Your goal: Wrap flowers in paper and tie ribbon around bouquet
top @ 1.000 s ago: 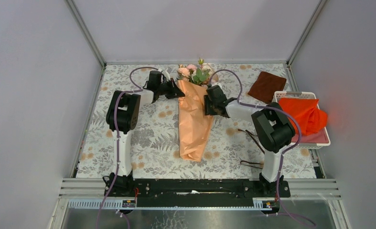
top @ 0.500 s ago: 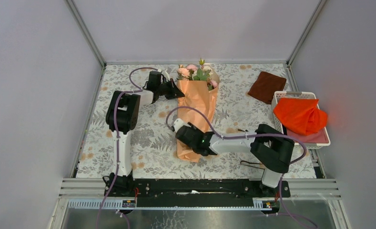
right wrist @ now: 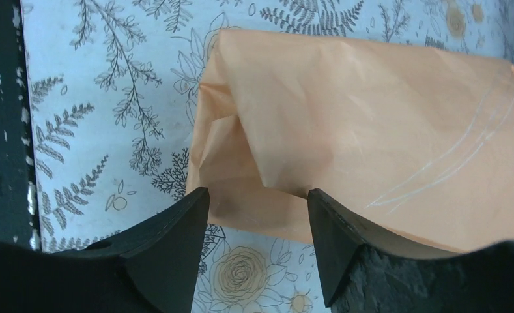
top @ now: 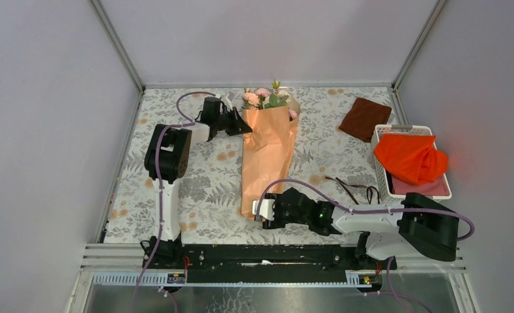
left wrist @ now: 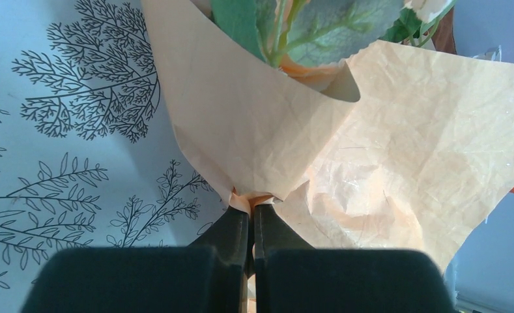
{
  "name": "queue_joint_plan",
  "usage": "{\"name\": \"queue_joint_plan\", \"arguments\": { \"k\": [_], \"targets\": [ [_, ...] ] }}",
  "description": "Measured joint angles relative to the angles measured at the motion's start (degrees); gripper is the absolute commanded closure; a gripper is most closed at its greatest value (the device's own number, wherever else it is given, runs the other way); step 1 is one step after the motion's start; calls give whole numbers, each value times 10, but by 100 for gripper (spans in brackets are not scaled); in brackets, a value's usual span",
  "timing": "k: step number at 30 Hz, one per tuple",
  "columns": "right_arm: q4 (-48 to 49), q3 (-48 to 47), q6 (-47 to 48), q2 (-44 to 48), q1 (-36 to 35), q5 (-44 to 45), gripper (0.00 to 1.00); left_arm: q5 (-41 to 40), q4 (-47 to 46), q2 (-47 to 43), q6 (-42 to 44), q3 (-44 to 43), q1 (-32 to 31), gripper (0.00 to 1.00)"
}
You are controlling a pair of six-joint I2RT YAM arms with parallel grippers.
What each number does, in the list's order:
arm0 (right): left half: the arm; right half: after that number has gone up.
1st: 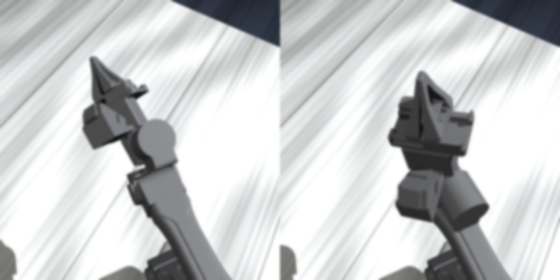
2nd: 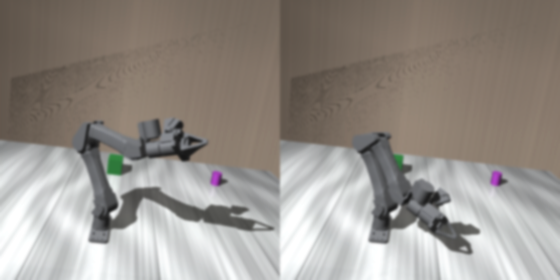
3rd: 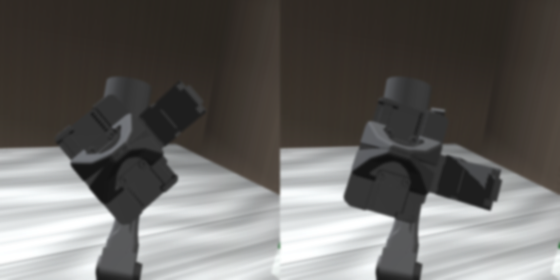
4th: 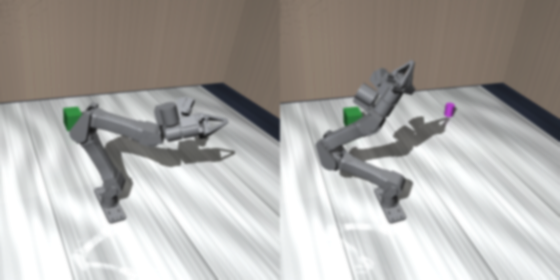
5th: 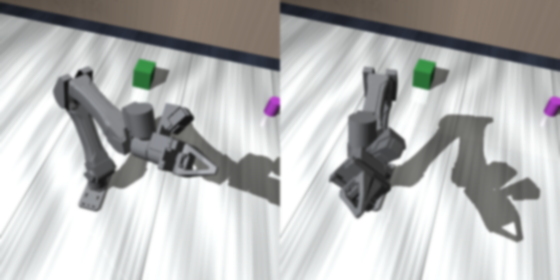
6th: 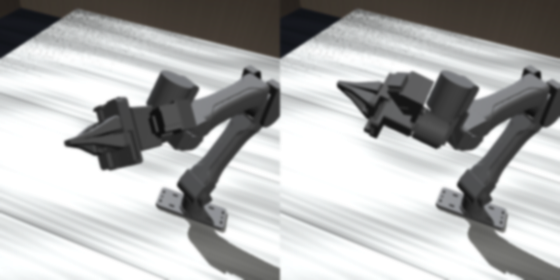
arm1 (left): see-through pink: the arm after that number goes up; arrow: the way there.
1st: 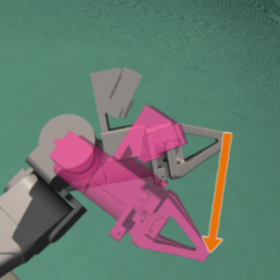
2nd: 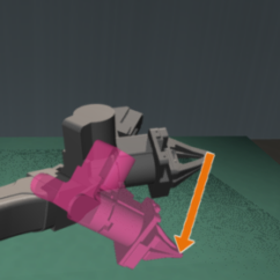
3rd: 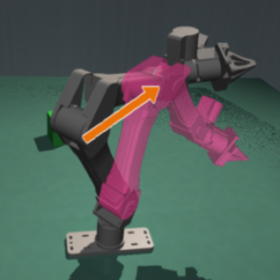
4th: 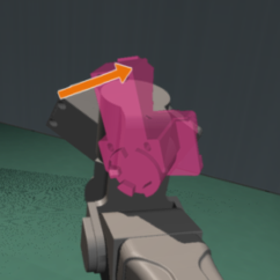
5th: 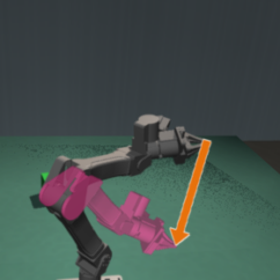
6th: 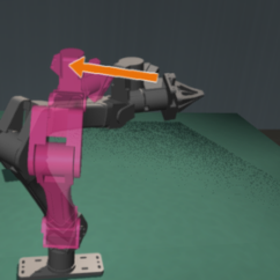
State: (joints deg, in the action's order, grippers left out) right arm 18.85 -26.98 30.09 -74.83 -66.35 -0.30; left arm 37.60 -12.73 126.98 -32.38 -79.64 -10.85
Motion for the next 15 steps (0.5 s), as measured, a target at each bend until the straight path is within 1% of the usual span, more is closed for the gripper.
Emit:
{"name": "queue_joint_plan", "arguments": {
  "k": [6, 11, 12, 13, 15],
  "targets": [
    [1, -10, 109, -23, -4, -19, 35, -1, 1, 0, 2, 0, 0, 100],
    [23, -25, 169, -46, -12, -11, 40, -1, 1, 0, 3, 0, 0, 100],
    [27, -29, 179, -54, -14, -9, 44, -1, 1, 0, 4, 0, 0, 100],
    [31, -33, 188, -61, -16, -8, 56, -1, 1, 0, 4, 0, 0, 100],
    [33, -40, 202, -75, -19, -6, 98, -2, 2, 0, 5, 0, 0, 100]
  ]
}}
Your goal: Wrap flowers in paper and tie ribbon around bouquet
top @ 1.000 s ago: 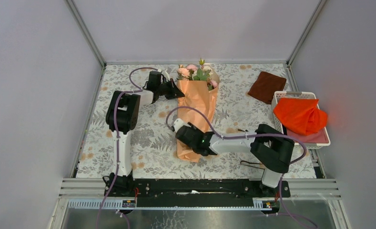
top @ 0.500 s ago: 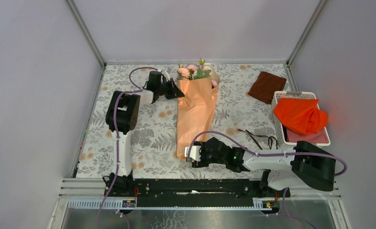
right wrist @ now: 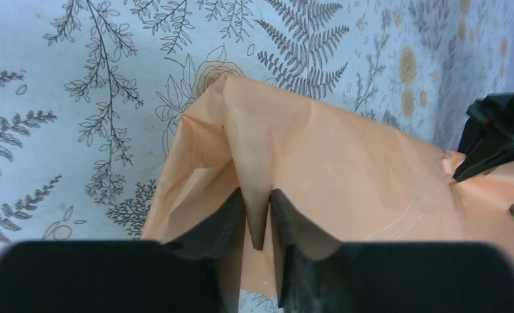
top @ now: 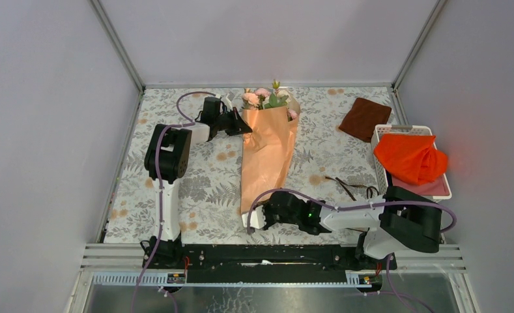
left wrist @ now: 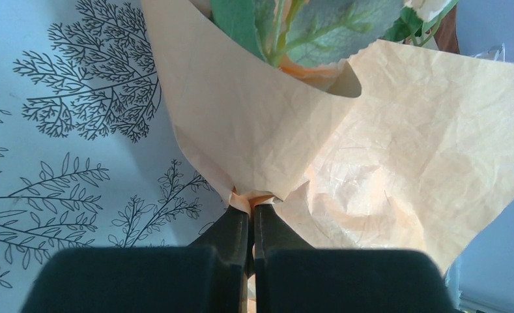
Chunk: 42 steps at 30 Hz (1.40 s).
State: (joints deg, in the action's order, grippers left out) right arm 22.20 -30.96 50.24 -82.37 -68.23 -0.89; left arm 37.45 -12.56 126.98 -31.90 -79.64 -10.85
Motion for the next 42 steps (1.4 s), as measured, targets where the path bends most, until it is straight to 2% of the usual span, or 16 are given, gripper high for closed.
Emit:
{"name": "queue_joint_plan", "arguments": {
  "k": [5, 13, 22, 24, 25, 30, 37, 40, 42],
  "targets": [
    [3, -2, 24, -10, -22, 29, 100, -3, 17, 0, 9, -7, 0, 100],
    [-14, 13, 26, -1, -50, 60, 100, 2, 128, 16, 49, -91, 0, 100],
    [-31, 21, 26, 8, -80, 71, 100, 25, 185, 25, 58, -97, 8, 100],
    [-35, 21, 28, 8, -87, 74, 100, 40, 190, 25, 50, -97, 12, 75],
    [-35, 21, 30, 8, -88, 74, 100, 48, 188, 25, 44, -96, 15, 69],
    [-35, 25, 29, -2, -102, 59, 100, 50, 172, 24, 36, -88, 31, 67],
    [-31, 40, 29, -2, -107, 57, 100, -1, 197, 15, 85, -122, 65, 53],
    [-31, 44, 26, -2, -109, 47, 100, -24, 201, -33, 126, -108, 73, 53],
    [-31, 45, 25, -2, -111, 42, 100, -37, 203, -88, 157, -73, 71, 58]
  ]
}}
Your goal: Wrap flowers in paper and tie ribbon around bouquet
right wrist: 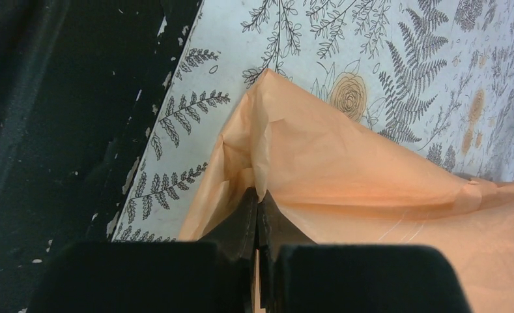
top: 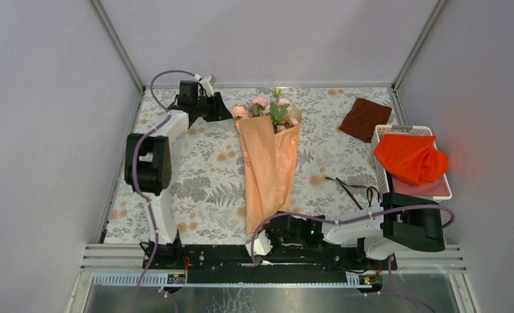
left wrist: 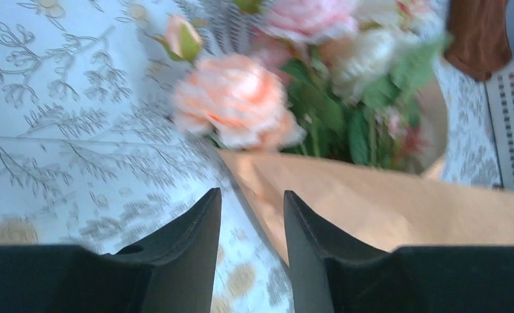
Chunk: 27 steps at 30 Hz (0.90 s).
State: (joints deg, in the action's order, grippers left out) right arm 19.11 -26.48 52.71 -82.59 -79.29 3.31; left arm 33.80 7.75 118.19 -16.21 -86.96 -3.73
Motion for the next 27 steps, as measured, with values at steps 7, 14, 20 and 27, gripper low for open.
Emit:
{"name": "queue_joint_plan", "arguments": {
  "k": [7, 14, 20, 27],
  "targets": [
    [7, 3, -5, -1, 0, -10, 100, -55, 5, -185, 137, 170, -112, 91],
    [10, 5, -9, -1, 0, -10, 100, -86, 64, -110, 205, 166, -190, 81],
    [12, 5, -11, -1, 0, -10, 100, -111, 95, -41, 226, 86, -204, 68],
    [12, 5, -15, -1, 0, -13, 100, -119, 88, -17, 256, 15, -266, 61]
  ]
}}
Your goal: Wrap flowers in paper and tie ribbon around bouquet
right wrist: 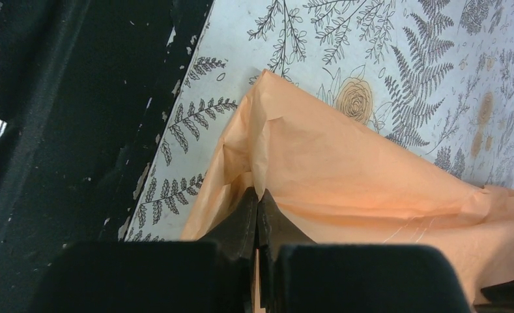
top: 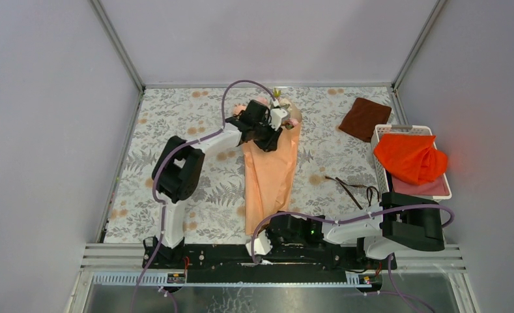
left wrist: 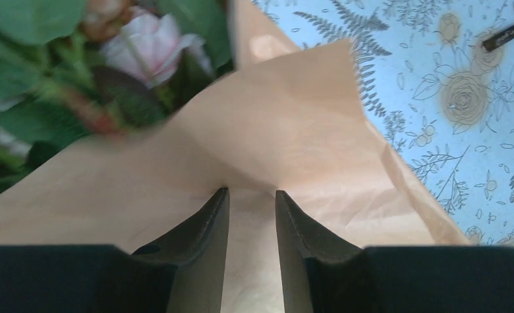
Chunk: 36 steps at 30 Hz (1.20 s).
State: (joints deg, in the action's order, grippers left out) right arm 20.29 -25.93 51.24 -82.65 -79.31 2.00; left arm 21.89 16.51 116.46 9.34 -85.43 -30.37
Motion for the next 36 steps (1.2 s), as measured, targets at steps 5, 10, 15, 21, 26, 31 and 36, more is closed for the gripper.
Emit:
{"name": "queue_joint_plan", "arguments": {
  "k": [5, 10, 15, 21, 26, 31, 36],
  "targets": [
    [0, 0, -2, 0, 0, 0, 97, -1, 0, 30, 8, -15, -21, 61],
    [2, 0, -19, 0, 0, 3, 56, 0, 2, 72, 7, -34, -23, 61],
    [-21, -20, -72, 39, 0, 5, 17, -1, 3, 88, 1, -56, -24, 61],
    [-76, -82, -201, 155, 15, -36, 0, 0, 1, 91, -5, -56, -24, 61],
    [-97, -118, -428, 234, 176, -60, 2, 1, 1, 91, -9, -56, -24, 61],
    [-150, -137, -648, 200, 416, -42, 1, 7, 1, 91, -13, -56, -24, 61],
    [-184, -136, -766, 79, 506, -48, 0, 8, 0, 90, -16, -56, -24, 60]
  ]
}}
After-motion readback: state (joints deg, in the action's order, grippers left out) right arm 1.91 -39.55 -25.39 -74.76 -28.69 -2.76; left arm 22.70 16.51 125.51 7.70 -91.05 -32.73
